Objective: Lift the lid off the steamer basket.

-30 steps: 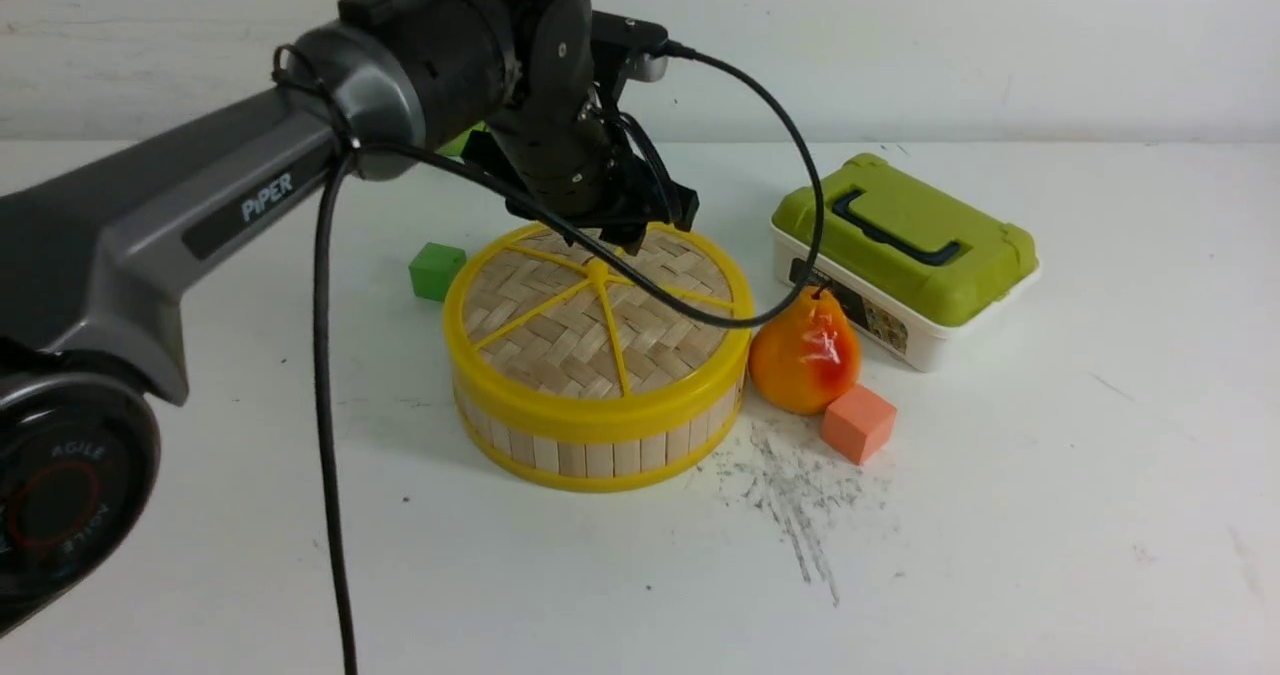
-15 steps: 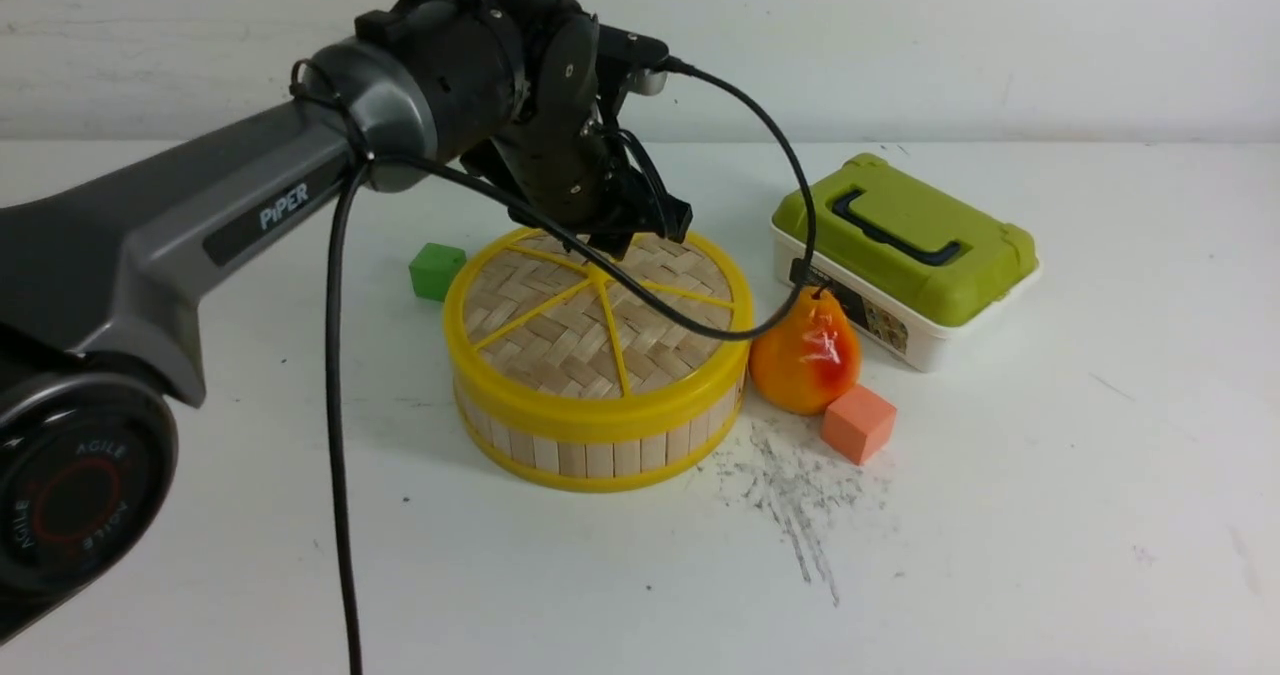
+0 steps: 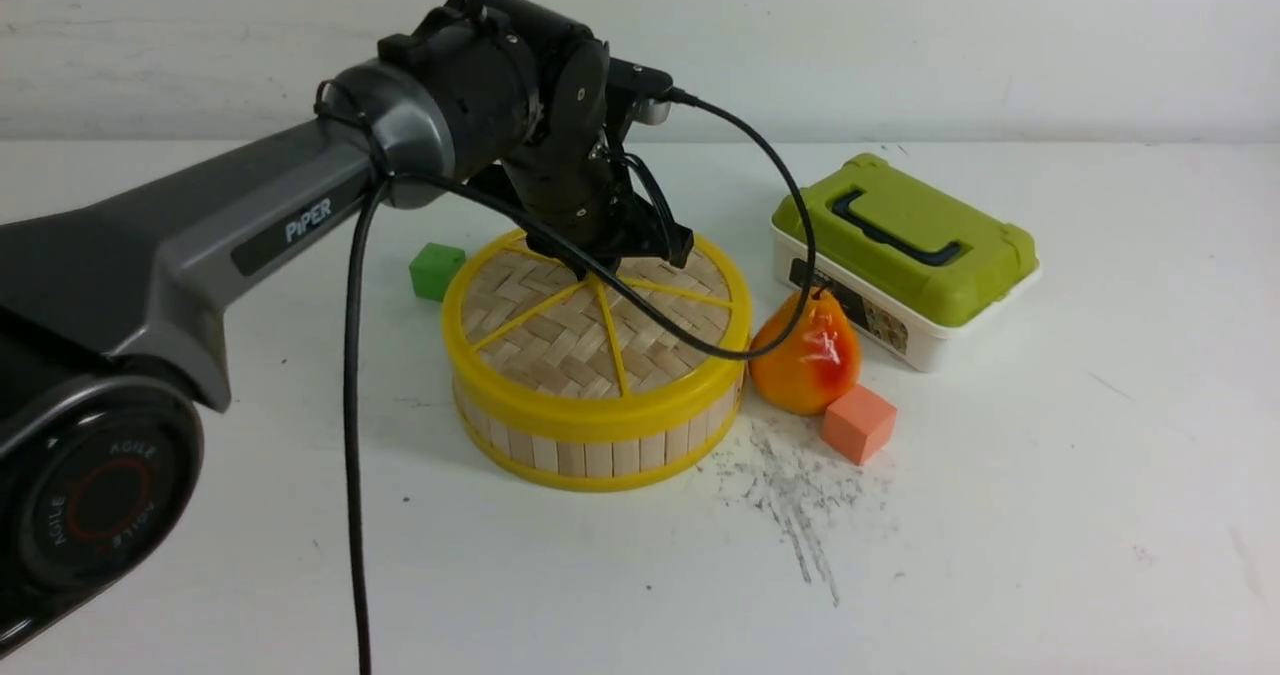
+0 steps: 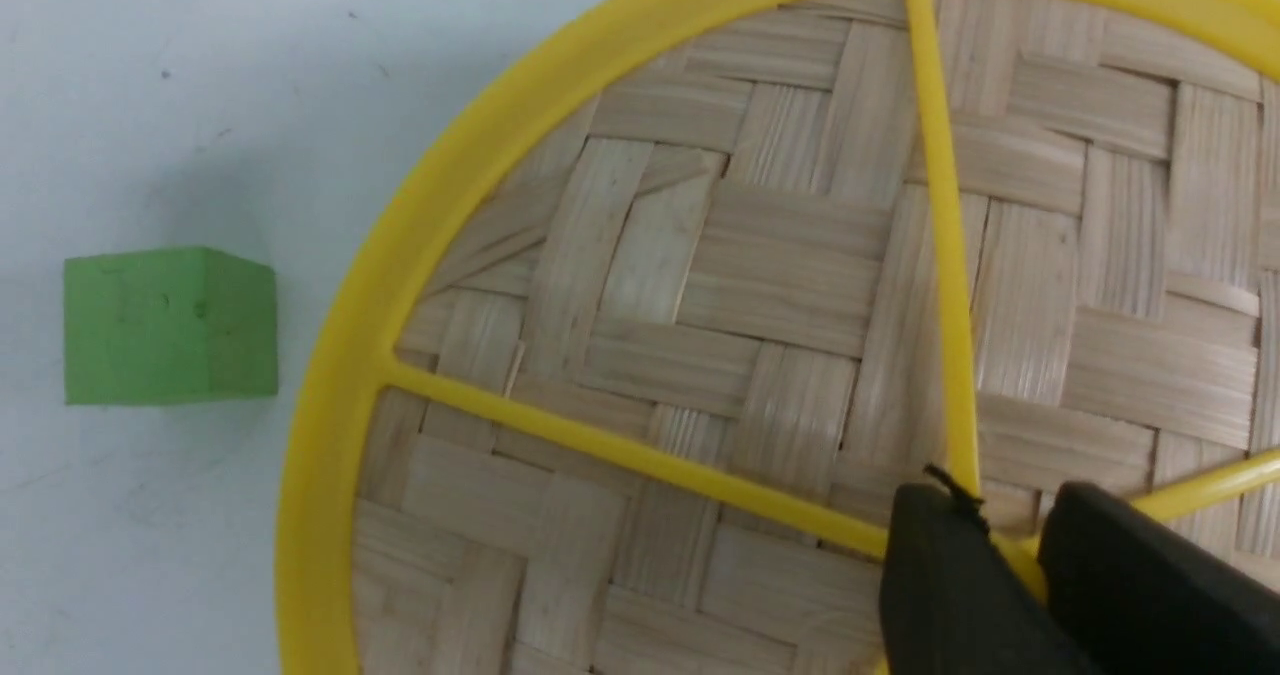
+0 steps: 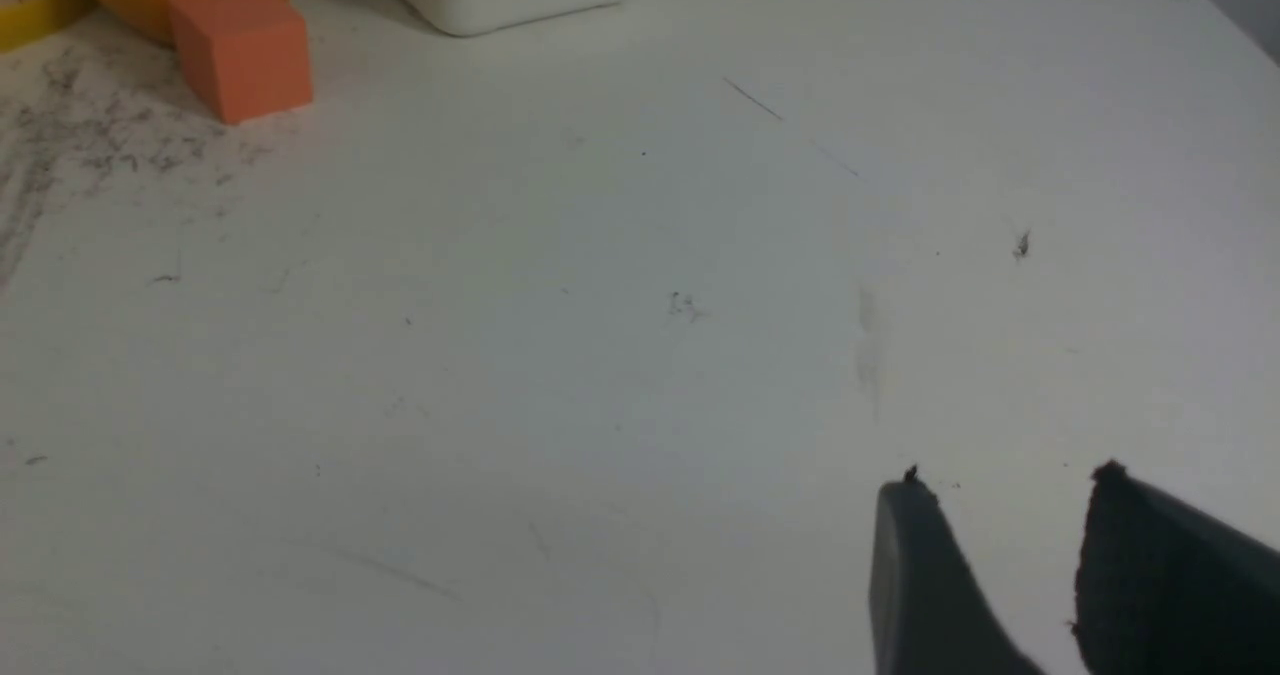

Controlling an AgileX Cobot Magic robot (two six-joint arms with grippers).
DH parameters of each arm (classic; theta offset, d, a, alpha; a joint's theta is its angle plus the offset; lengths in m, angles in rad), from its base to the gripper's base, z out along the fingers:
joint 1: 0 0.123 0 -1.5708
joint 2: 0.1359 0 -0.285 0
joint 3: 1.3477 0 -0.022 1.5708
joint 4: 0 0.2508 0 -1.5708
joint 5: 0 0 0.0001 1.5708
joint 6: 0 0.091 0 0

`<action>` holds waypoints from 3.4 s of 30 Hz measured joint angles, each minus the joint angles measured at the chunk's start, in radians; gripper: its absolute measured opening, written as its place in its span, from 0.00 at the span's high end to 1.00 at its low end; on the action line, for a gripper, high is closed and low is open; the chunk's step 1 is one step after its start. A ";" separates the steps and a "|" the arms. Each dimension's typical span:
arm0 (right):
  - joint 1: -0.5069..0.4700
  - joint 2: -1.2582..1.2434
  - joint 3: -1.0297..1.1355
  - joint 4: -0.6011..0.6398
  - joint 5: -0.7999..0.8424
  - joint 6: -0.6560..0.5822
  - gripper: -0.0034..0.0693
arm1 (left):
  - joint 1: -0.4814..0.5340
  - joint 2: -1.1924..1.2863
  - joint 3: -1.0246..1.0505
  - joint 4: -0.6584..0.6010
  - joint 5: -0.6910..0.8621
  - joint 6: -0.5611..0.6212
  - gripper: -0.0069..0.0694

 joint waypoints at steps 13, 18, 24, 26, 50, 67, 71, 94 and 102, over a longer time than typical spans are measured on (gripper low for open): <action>0.000 0.000 0.000 0.000 0.000 0.000 0.62 | 0.028 -0.408 0.002 0.114 0.047 -0.002 0.77; 0.000 0.000 0.000 0.000 0.000 0.000 0.62 | 0.161 -0.576 0.112 0.126 0.043 -0.019 0.77; 0.000 0.000 0.000 0.000 0.000 0.000 0.62 | 0.399 -0.645 0.484 0.074 -0.144 -0.088 0.77; 0.000 0.000 0.000 0.000 0.000 0.000 0.62 | 0.453 -0.615 0.604 0.037 -0.235 -0.103 0.77; 0.000 0.000 0.000 0.000 0.000 0.000 0.62 | 0.498 -0.342 0.752 -0.061 -0.549 -0.141 0.53; 0.000 0.000 0.000 0.000 0.000 0.000 0.62 | 0.498 -1.155 0.832 -0.179 -0.494 -0.004 0.93; 0.000 0.000 0.000 0.000 0.000 0.000 0.62 | 0.498 -1.348 1.011 -0.301 -0.541 0.111 0.93; 0.000 0.000 0.000 0.000 0.000 0.000 0.62 | 0.492 -1.847 1.786 -0.549 -0.450 0.282 0.93; 0.000 0.000 0.000 0.000 0.000 0.000 0.62 | 0.395 -2.155 1.961 -0.522 -0.782 0.392 0.93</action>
